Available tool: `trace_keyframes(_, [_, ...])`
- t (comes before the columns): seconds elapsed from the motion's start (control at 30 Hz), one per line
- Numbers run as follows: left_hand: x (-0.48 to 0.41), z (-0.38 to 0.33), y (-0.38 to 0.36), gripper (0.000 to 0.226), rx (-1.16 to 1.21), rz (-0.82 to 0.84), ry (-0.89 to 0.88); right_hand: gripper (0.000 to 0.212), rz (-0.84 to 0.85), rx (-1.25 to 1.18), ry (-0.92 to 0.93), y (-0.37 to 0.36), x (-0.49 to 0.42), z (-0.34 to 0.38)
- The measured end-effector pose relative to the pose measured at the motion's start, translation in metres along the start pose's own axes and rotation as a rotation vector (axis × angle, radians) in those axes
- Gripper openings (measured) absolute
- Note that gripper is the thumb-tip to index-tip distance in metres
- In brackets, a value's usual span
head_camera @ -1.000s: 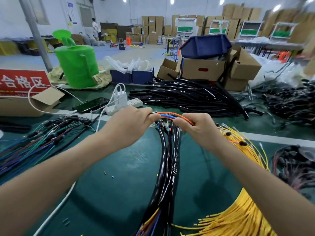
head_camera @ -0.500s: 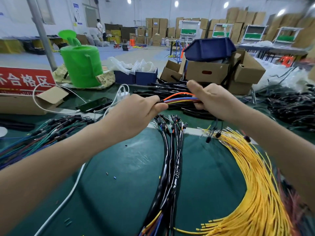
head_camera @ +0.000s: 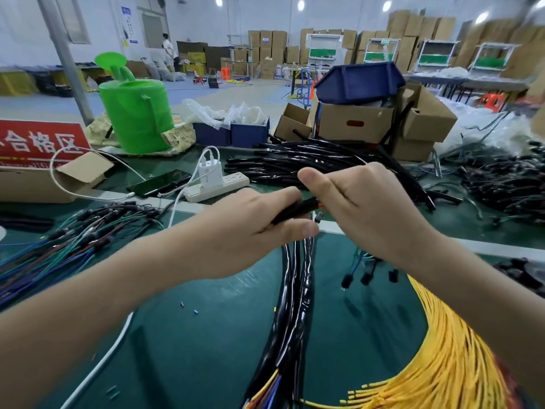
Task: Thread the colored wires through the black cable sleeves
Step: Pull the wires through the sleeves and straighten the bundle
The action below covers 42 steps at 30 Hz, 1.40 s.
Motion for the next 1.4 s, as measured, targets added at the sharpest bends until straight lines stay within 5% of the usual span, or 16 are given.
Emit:
trace_keyframes(0.07, [0.007, 0.009, -0.005, 0.049, 0.237, 0.083, 0.052, 0.064, -0.050, -0.004, 0.005, 0.004, 0.004, -0.004])
trace_keyframes(0.3, [0.018, 0.020, -0.007, 0.044, 0.402, 0.029, 0.021, 0.076, 0.048, -0.405, -0.171, -0.022, 0.023, -0.034])
trace_keyframes(0.43, [0.017, 0.021, -0.002, 0.038, 0.201, -0.021, -0.018, 0.064, -0.043, -0.316, -0.236, -0.024, 0.033, -0.045])
trace_keyframes(0.6, [0.014, 0.002, -0.017, 0.031, -0.078, 0.056, -0.039, 0.055, -0.084, 0.027, -0.061, -0.009, 0.023, -0.015])
trace_keyframes(0.8, [0.018, -0.003, -0.026, 0.038, -0.056, 0.013, -0.106, 0.053, -0.005, -0.143, 0.061, -0.021, 0.034, -0.006])
trace_keyframes(1.0, [0.034, 0.015, -0.021, 0.021, -0.170, 0.012, -0.062, 0.074, 0.249, -0.406, -0.265, -0.052, 0.050, -0.053])
trace_keyframes(1.2, [0.031, 0.022, -0.028, 0.024, -0.365, 0.186, 0.012, 0.056, 0.039, 0.379, 0.008, -0.016, 0.046, -0.038])
trace_keyframes(1.4, [0.021, -0.003, -0.037, 0.028, -0.379, 0.249, 0.016, 0.058, -0.037, 0.442, 0.159, -0.007, 0.046, -0.011])
Point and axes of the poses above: each hand's wrist, its own x-axis away from the middle knuckle, its own y-axis out of the back of the hand, z = x × y, the point moved 4 cm from there along -x, towards the middle knuckle, and after that the axes turned 10 degrees about x, right-handed, at the moved point
